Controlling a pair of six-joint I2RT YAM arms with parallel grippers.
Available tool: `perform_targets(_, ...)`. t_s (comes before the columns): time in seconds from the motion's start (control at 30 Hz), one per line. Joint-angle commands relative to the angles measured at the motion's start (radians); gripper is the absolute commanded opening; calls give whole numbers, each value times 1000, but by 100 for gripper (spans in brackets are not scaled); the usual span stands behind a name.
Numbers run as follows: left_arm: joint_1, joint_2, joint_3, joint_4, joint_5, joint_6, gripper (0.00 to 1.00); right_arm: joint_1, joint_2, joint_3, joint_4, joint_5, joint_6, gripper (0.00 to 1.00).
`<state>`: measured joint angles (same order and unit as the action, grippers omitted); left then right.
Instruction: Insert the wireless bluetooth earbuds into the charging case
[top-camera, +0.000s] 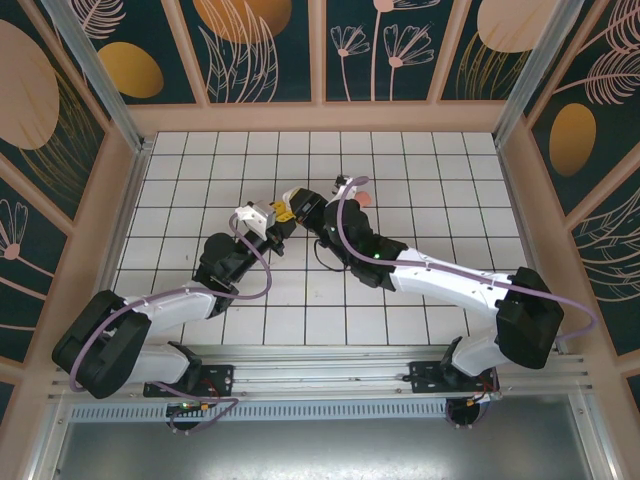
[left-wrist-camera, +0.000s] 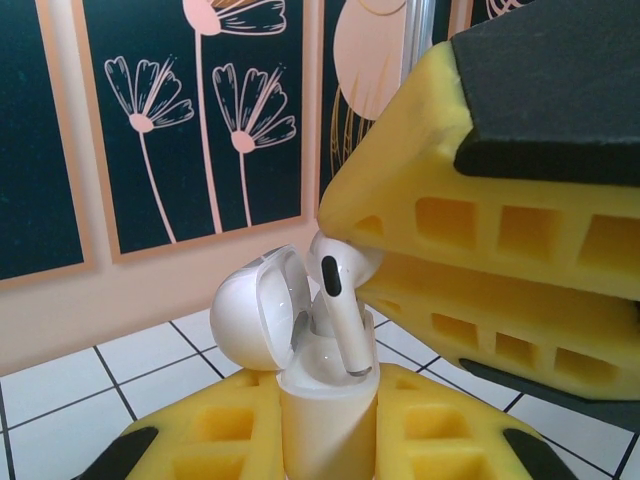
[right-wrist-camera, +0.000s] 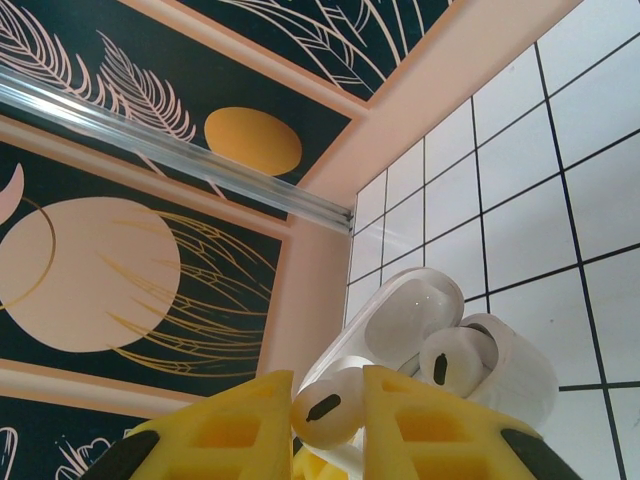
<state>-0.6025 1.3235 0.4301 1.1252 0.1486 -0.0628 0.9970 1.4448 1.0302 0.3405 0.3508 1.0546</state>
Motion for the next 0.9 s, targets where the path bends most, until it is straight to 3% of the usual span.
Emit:
perform_targets(0.0, -7, 5, 3, 56, 12, 17, 0, 3, 5, 33, 45, -2, 5, 20)
perform_targets(0.27, -7, 4, 4, 61, 19, 22, 0, 0, 36, 52, 11, -16, 7, 21)
perform_targets(0.47, -6, -1, -2, 61, 21, 33, 0, -7, 71, 101, -117, -30, 47, 21)
perform_targets(0.87, -7, -14, -4, 76, -2, 21, 0, -1, 65, 70, -104, -66, 71, 25)
